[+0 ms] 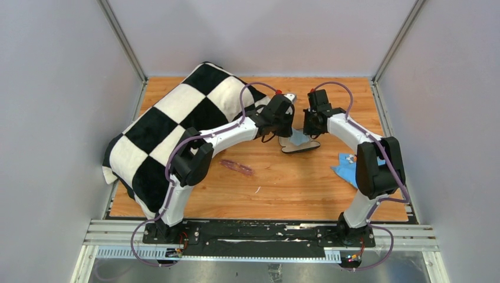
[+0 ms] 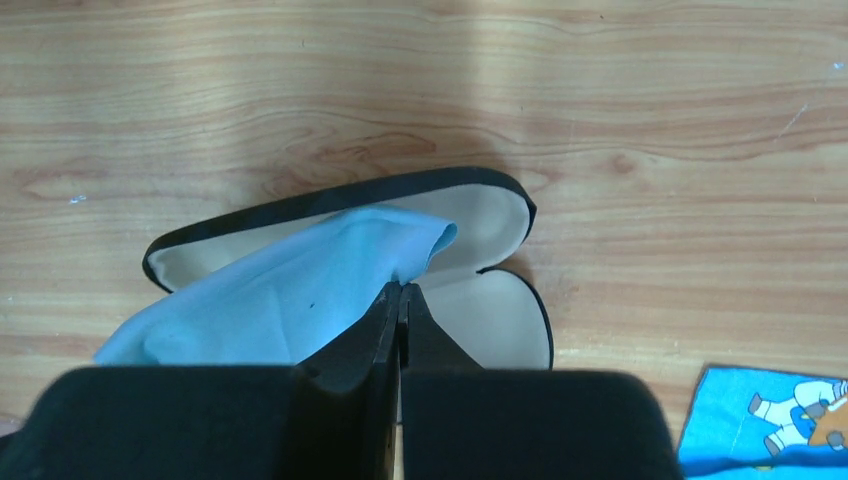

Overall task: Organize the sunglasses
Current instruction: Place the glasses cleaning cloth in the sunglasses case.

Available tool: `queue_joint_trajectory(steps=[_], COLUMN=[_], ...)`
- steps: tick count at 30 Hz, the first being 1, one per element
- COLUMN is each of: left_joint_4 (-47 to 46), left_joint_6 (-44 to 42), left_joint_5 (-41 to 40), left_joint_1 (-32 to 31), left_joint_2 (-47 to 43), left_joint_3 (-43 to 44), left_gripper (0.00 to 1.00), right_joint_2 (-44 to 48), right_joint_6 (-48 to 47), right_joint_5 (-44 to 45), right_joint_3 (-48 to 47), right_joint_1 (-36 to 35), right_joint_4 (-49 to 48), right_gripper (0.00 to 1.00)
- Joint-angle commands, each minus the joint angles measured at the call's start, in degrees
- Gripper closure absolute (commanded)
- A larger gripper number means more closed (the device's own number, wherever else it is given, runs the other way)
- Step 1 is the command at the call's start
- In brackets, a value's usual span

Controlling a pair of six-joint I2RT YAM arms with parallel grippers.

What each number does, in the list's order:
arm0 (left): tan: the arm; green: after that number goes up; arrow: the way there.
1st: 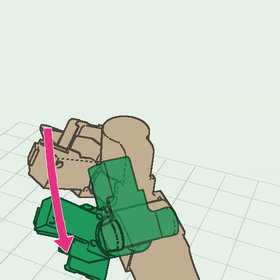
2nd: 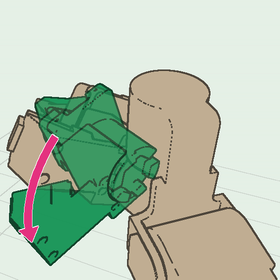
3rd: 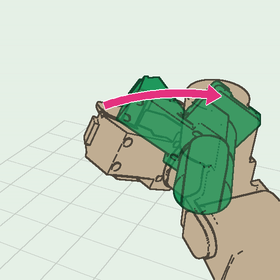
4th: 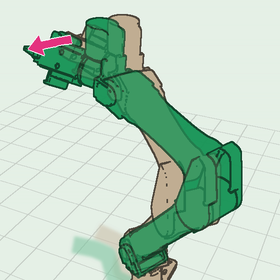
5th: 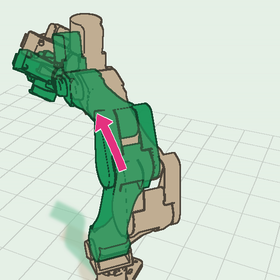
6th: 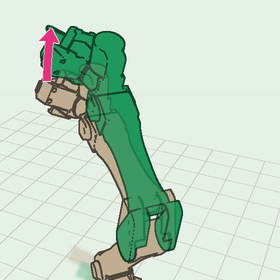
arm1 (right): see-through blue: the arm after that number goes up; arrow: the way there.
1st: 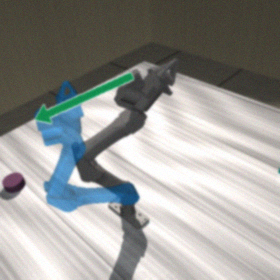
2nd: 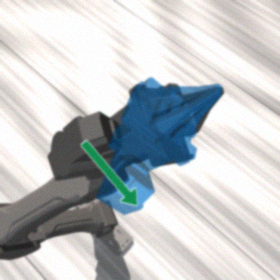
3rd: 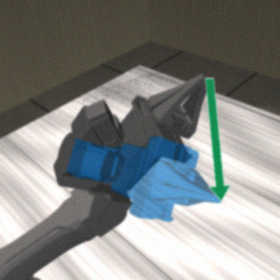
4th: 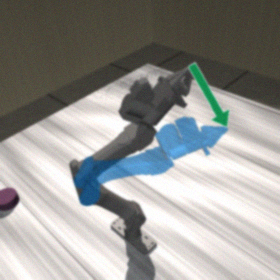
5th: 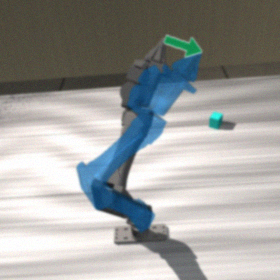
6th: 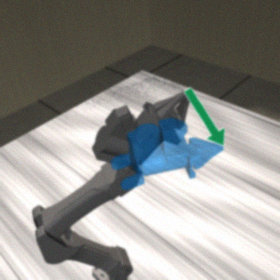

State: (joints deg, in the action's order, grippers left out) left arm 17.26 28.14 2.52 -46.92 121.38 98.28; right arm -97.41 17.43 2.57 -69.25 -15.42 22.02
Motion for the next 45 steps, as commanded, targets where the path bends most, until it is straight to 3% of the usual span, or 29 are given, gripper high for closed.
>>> queue_joint_trajectory(steps=[1, 15, 45], left_joint_4=[-4.10, -10.24, -8.02], left_joint_6=[-1.99, -3.27, -1.69], left_joint_5=[-2.25, -3.62, -3.68], left_joint_1=[0.82, 2.71, 3.03], left_joint_2=[1.31, 4.24, 3.69], left_joint_3=[-1.44, -3.50, -7.38], left_gripper=[1.00, 1.00, 1.00], right_joint_2=[-1.61, -5.58, -5.63], right_joint_6=[-2.27, -5.95, -5.54], right_joint_5=[0.21, 2.34, 5.10], right_joint_3=[-1.68, -1.63, 1.30], right_joint_1=[0.92, 1.01, 1.27], right_joint_4=[-2.77, -6.87, -5.14], right_gripper=[1.00, 1.00, 1.00])
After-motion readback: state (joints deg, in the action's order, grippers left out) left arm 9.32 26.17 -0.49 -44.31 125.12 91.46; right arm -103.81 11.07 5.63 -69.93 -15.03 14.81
